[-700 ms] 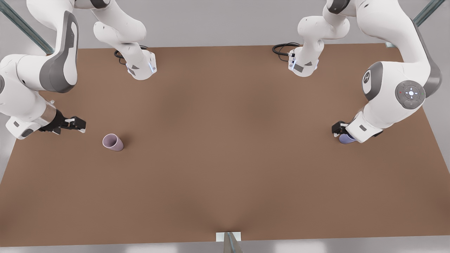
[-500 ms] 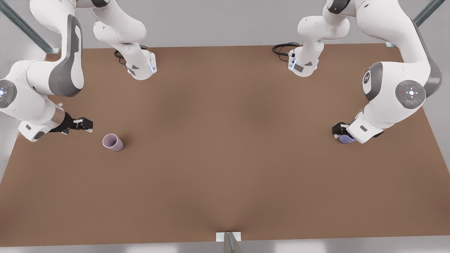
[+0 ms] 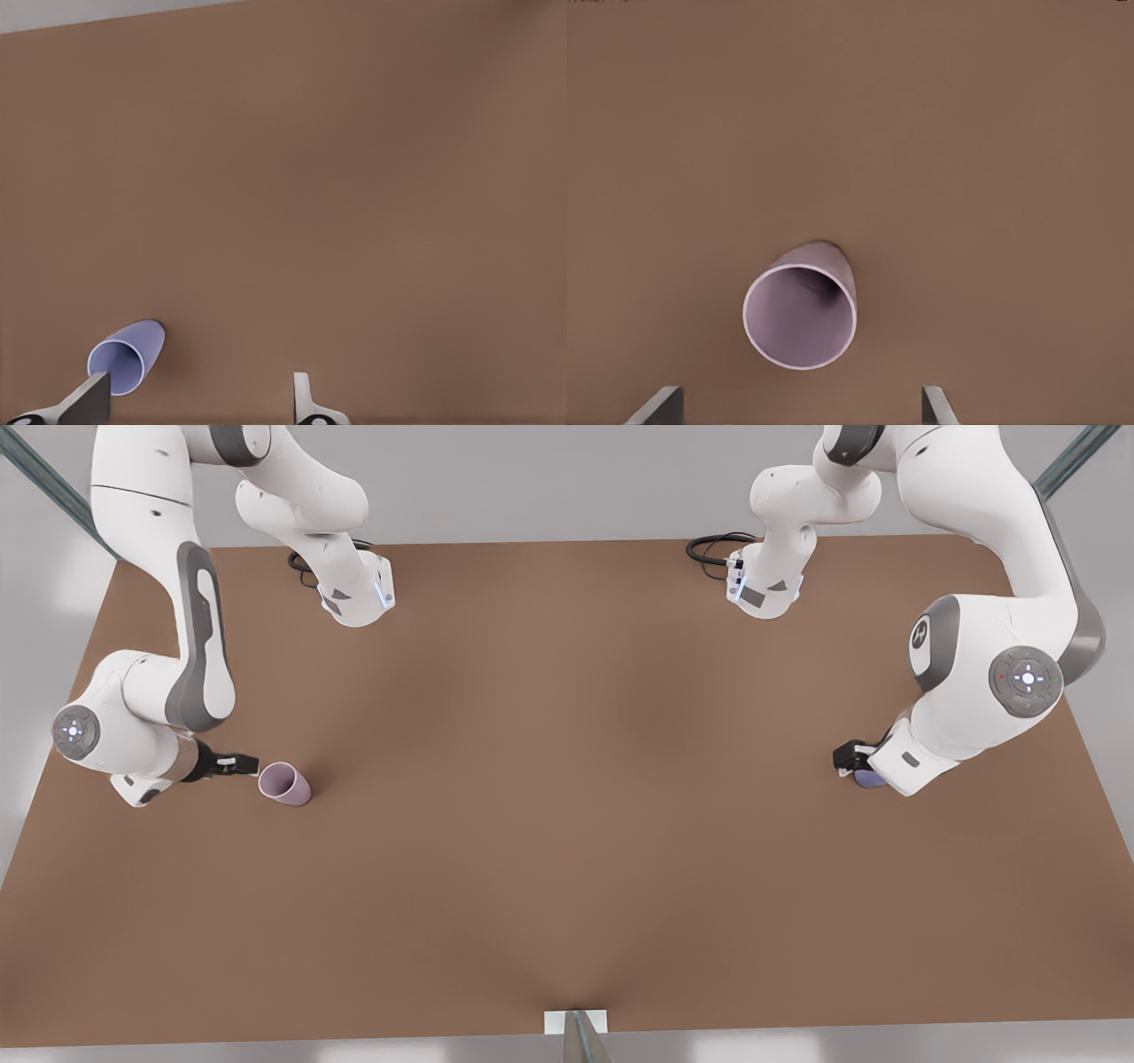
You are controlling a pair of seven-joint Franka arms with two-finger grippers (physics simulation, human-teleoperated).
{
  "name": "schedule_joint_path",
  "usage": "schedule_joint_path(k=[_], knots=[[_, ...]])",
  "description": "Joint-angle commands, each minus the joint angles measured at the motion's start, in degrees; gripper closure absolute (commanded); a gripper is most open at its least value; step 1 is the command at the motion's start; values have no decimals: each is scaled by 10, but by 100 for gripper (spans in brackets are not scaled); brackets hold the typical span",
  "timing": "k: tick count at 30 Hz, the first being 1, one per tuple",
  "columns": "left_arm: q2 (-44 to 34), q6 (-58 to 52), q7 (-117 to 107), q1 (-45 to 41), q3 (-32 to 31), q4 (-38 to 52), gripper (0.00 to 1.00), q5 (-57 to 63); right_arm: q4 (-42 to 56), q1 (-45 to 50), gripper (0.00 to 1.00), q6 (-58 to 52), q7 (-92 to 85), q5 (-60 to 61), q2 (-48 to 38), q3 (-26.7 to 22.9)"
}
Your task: Stack the cups, with the pink cup at the bottom and the purple cup at the top
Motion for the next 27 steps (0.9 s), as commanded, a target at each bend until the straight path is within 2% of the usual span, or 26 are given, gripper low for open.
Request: schedule_joint_path(k=[1, 9, 11, 24, 27], knots=[[1, 0, -6, 0, 1, 0, 0, 0, 0, 1, 0, 62, -39, 6, 12, -1], [6, 0, -5, 1, 1, 0, 0, 0, -16, 10, 0, 133, -62, -7, 59, -3], [9, 0, -4, 1, 2, 0, 0, 0, -54, 10, 0, 181, -75, -8, 58, -3], [13, 0, -5, 1, 2, 0, 0, 0, -100, 1, 0, 207, -110, -30, 61, -4], [14, 1, -5, 2, 2, 0, 0, 0, -112, -7, 20, 214, -109, -25, 63, -4]])
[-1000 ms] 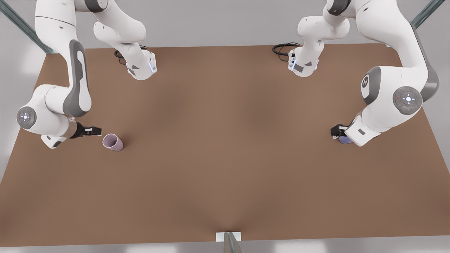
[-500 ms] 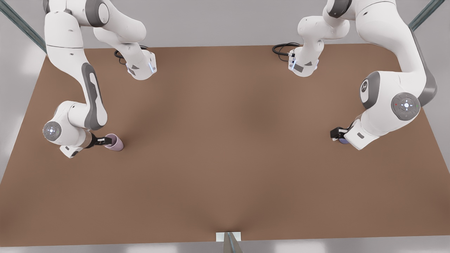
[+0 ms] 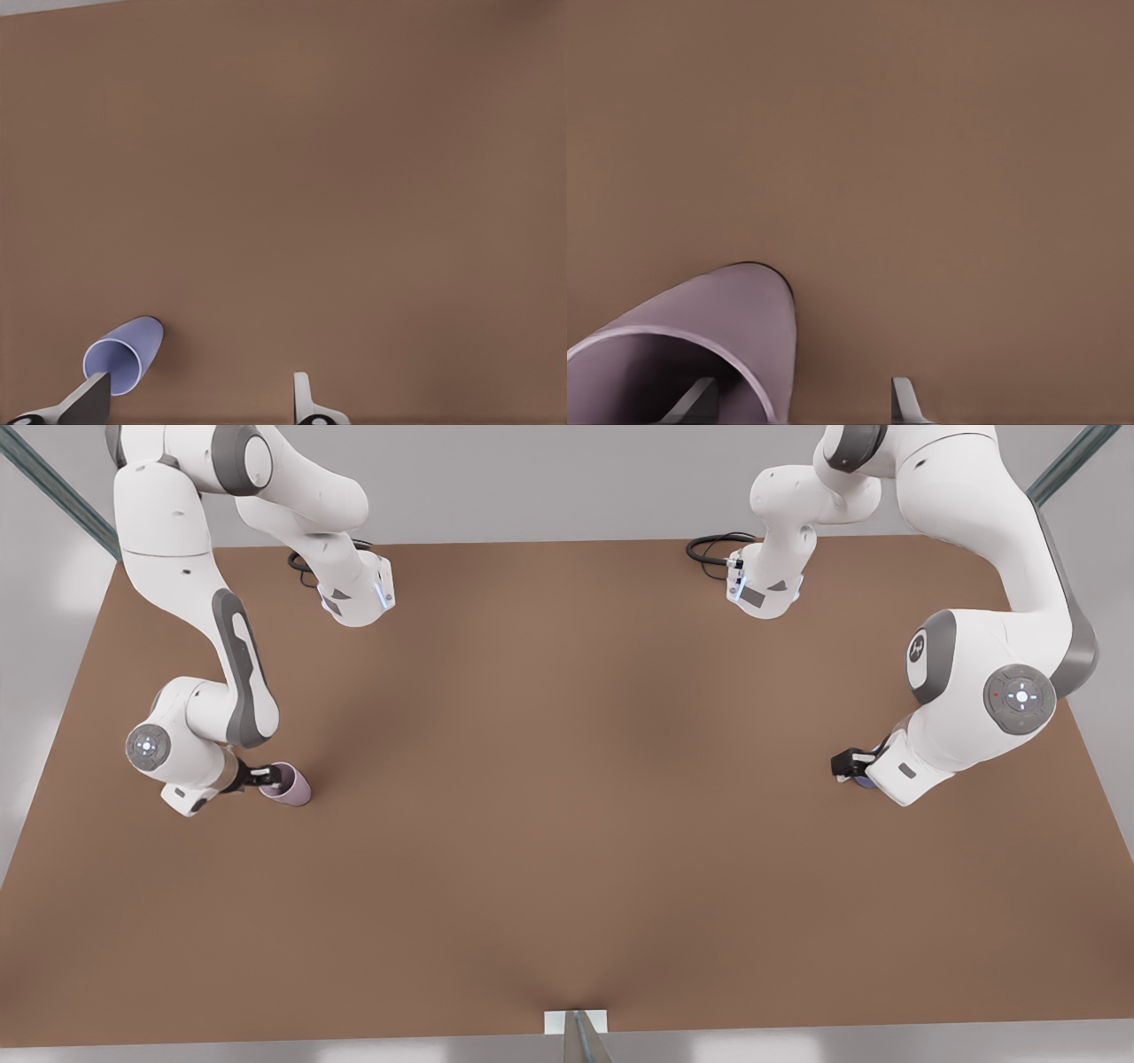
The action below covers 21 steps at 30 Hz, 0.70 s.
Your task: Stack the cups, with the pink cup at the bottom and the purple cup at the top
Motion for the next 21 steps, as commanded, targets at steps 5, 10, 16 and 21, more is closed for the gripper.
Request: schedule_joint_path(k=[5, 10, 16, 21], knots=[[0, 1, -4, 2, 0, 0, 0, 0, -6, 0, 25, 18, -41, 9, 6, 1], [5, -2, -4, 3, 1, 0, 0, 0, -6, 3, 36, 18, -41, 11, 11, 2], [6, 1, -1, 4, 1, 0, 0, 0, -4, 5, 62, 18, -39, 20, 15, 2], [6, 1, 1, 4, 1, 0, 0, 0, -4, 6, 79, 14, -39, 20, 14, 3]])
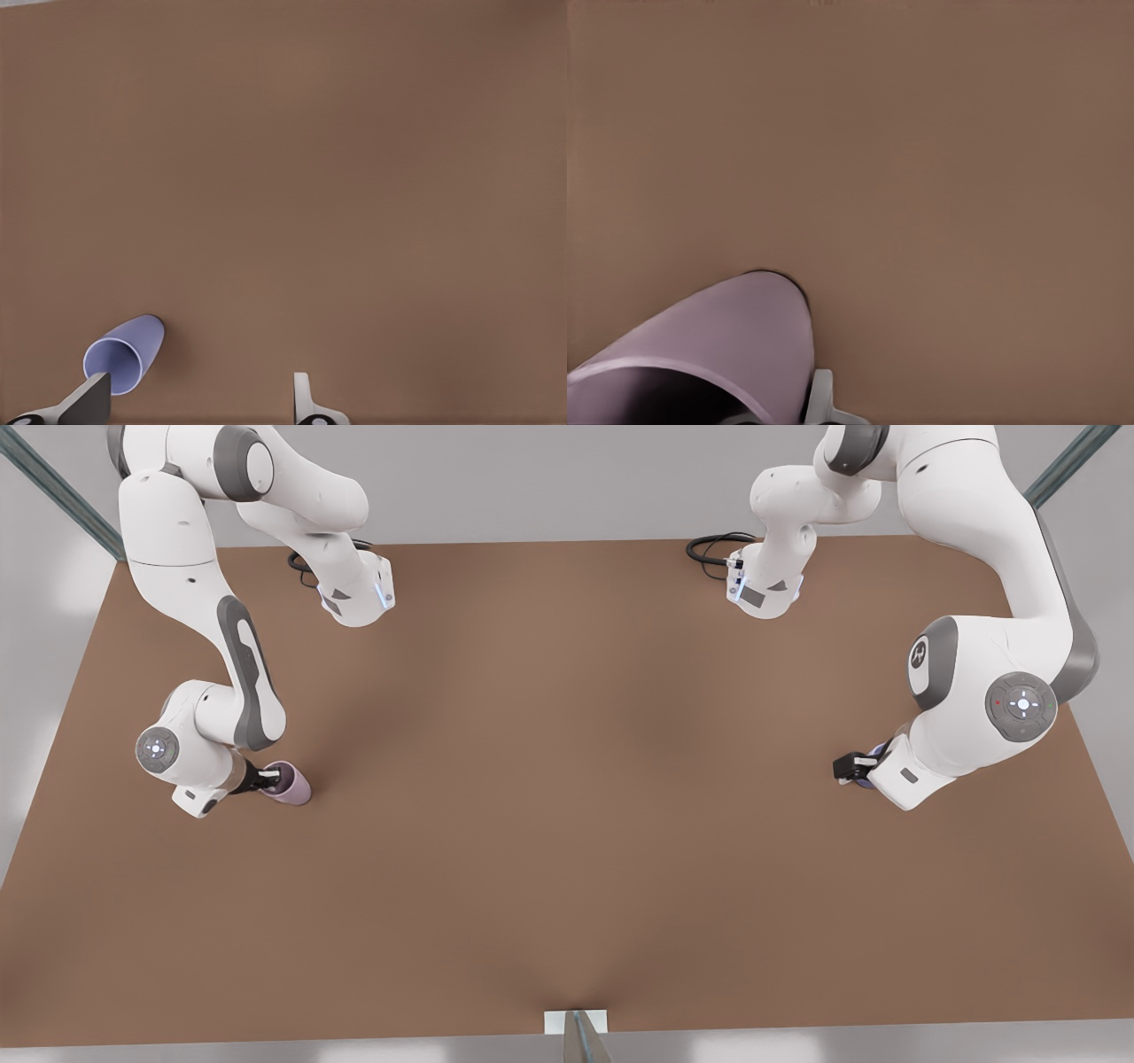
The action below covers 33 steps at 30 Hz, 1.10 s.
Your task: Stack the cups, with the pink cup at the bottom and the purple cup at the top
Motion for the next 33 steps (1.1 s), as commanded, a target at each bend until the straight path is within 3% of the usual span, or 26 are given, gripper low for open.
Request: schedule_joint_path(k=[1, 6, 9, 11, 14, 16, 20, 21, 23, 28, 33], knots=[[-1, 0, 2, 0, 0, 0, 0, 0, 1, 1, 79, -3, -10, -2, -1, 0], [-2, -4, 4, 0, 4, 1, 0, 0, 6, 3, 79, -49, -5, 19, -41, 21], [-2, -4, 4, 1, 4, 1, 0, 0, 23, 69, 79, -114, 105, 49, -73, 37], [-2, -2, 5, 1, 9, 1, 0, -1, 52, 83, 79, -116, 260, 64, -75, 133], [-2, -2, 5, 1, 9, 1, 0, 0, 113, 136, 79, -116, 436, 78, -51, 186], [-2, -1, 5, 1, 14, 1, 0, 0, 192, 211, 79, -114, 554, 79, 5, 187], [-2, 1, 5, 1, 18, 1, 0, 0, 448, 363, 79, -123, 797, 85, 167, 181], [-2, 2, 5, 1, 18, 0, 0, 0, 510, 402, 79, -175, 807, 85, 192, 142], [-1, 2, 5, 1, 18, 1, 0, 0, 639, 446, 79, -180, 906, 85, 275, 128], [-1, 3, 5, 1, 18, 0, 0, 0, 727, 488, 79, -172, 968, 62, 383, 101], [-8, 13, 3, 3, 21, -30, 0, 0, 732, 494, 79, -162, 976, 65, 390, 87]])
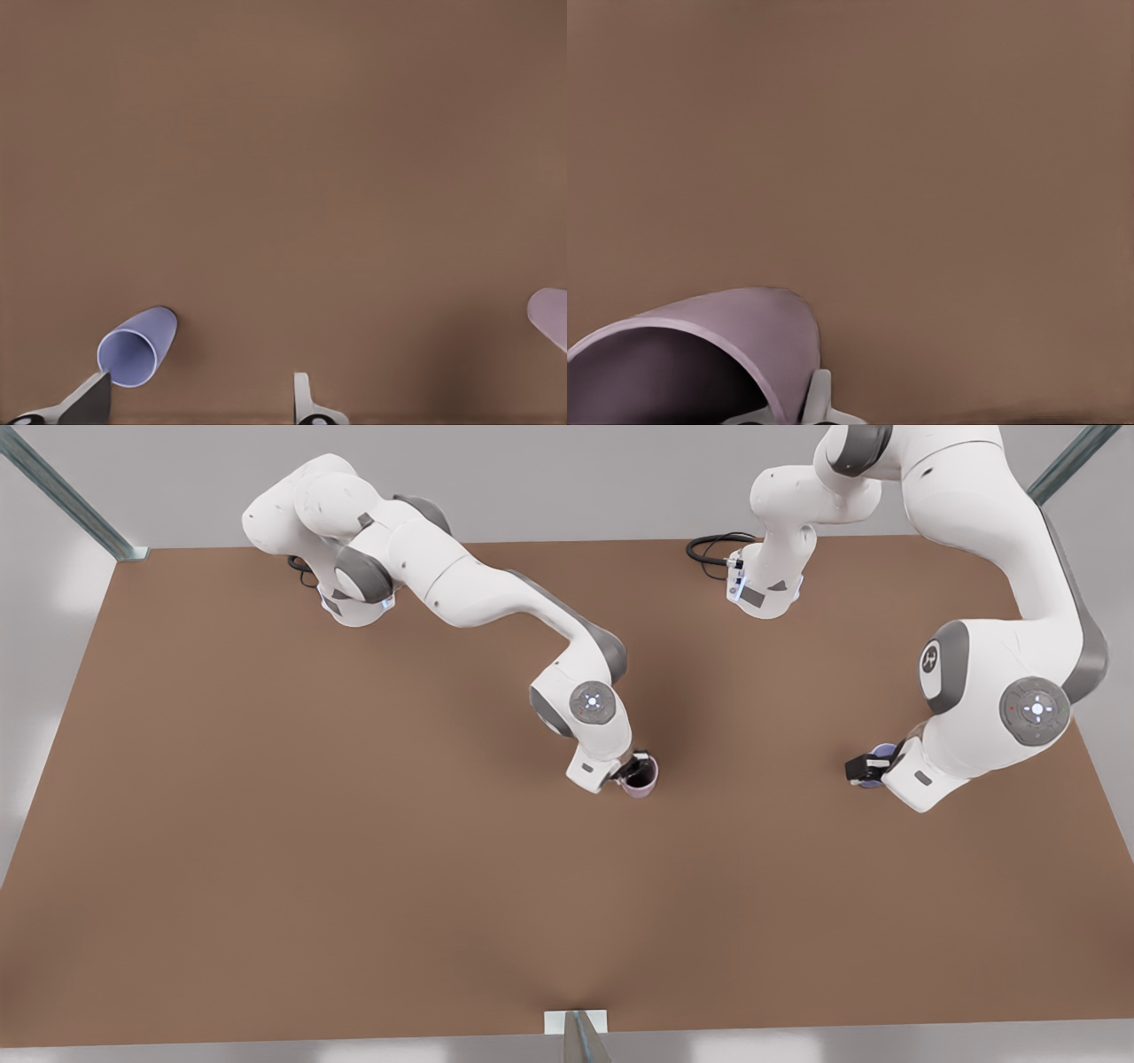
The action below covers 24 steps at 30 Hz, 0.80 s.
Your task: Stack the cups, with the pink cup at the bottom and the purple cup at the top
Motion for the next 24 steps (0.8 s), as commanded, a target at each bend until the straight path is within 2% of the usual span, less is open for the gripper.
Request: schedule_joint_path(k=[1, 2, 4, 7, 8, 16, 20, 23, 24], knots=[[-18, 47, -1, 1, 7, -45, 0, 1, 1, 0, 79, 2, 379, -3, 7, -1], [-35, 75, -1, 1, 17, -83, 0, 1, 1, 0, 79, 2, 377, -3, 10, -1], [-47, 120, -1, 1, 35, -139, 0, 1, 2, 0, 69, 4, 376, -2, 11, -1], [-60, 192, -1, 3, 61, -220, 0, 0, 3, 0, 69, 10, 376, 0, 14, -1], [-64, 213, -1, 3, 67, -244, 0, -2, 2, 1, 66, 10, 376, 0, 14, -1], [-59, 374, 0, 4, 116, -377, 0, -5, -2, 8, 67, -9, 373, 19, 5, -14], [-45, 380, 0, 5, 126, -381, 0, -5, -3, 17, 67, -22, 373, 32, -14, -23], [-34, 385, 1, 12, 130, -391, 0, -5, -102, -21, 65, -29, 270, 61, -130, -43], [-35, 390, 1, 12, 134, -401, 0, -4, -155, -64, 59, -70, 143, 67, -189, -43]])
